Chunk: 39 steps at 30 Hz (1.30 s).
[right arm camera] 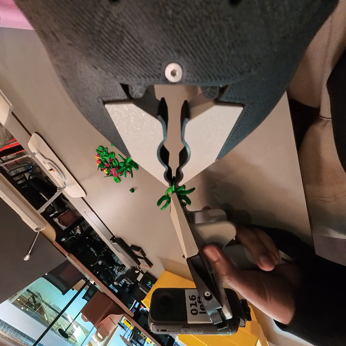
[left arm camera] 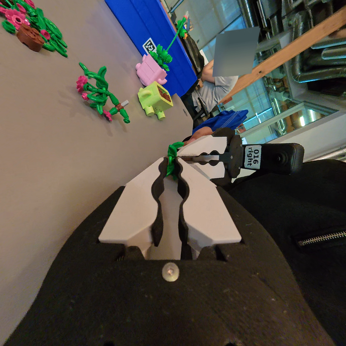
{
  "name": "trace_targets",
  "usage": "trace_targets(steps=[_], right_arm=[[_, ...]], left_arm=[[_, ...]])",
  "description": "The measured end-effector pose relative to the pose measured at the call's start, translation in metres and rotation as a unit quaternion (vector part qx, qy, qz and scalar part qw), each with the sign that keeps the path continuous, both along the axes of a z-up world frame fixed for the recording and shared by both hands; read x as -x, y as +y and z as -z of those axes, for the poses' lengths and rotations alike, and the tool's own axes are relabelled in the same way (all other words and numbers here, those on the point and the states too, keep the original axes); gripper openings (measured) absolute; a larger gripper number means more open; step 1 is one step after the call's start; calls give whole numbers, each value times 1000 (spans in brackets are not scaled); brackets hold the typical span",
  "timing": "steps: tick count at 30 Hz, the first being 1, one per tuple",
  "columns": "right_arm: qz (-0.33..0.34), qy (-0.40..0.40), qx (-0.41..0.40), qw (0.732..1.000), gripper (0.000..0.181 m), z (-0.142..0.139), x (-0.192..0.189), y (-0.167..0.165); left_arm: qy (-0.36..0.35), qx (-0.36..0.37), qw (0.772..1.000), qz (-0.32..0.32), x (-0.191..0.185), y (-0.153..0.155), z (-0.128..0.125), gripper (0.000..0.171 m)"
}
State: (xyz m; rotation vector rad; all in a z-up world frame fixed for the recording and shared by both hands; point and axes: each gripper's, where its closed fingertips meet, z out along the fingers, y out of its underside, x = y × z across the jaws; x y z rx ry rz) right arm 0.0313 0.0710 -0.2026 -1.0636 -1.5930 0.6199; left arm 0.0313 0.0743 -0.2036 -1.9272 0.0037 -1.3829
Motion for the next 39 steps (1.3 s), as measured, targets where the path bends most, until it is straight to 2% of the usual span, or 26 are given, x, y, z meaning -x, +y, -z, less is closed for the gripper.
trace_targets(steps=[13, 16, 20, 26, 32, 34, 36, 37, 39], right_arm=[[-24, 16, 29, 999, 1, -5, -2, -5], [-21, -15, 81, 996, 1, 1, -3, -5], [-69, -3, 254, 965, 0, -13, -10, -9], [-113, 5, 339, 934, 0, -23, -16, -15], [-206, 6, 452, 868, 0, -36, -31, -30], [-253, 13, 488, 835, 0, -46, -39, -38], [-285, 44, 518, 805, 0, -61, -49, -35], [-277, 56, 519, 807, 0, -63, -51, -28], [-239, 61, 497, 832, 0, -58, -49, -16]], left_arm=[[-5, 1, 1000, 23, -5, -3, -1, 3], [7, -3, 1000, 23, -5, -4, 0, 2], [-41, -12, 998, 38, -9, -7, -14, 1], [-88, -12, 994, 64, -14, -12, -24, 1], [-140, -14, 983, 122, -28, -25, -35, 1], [-175, -17, 974, 142, -31, -30, -42, 1], [-230, -21, 965, 123, -11, -26, -52, 0], [-222, -25, 968, 113, -4, -25, -50, 0], [-205, -41, 973, 100, 2, -24, -55, 0]])
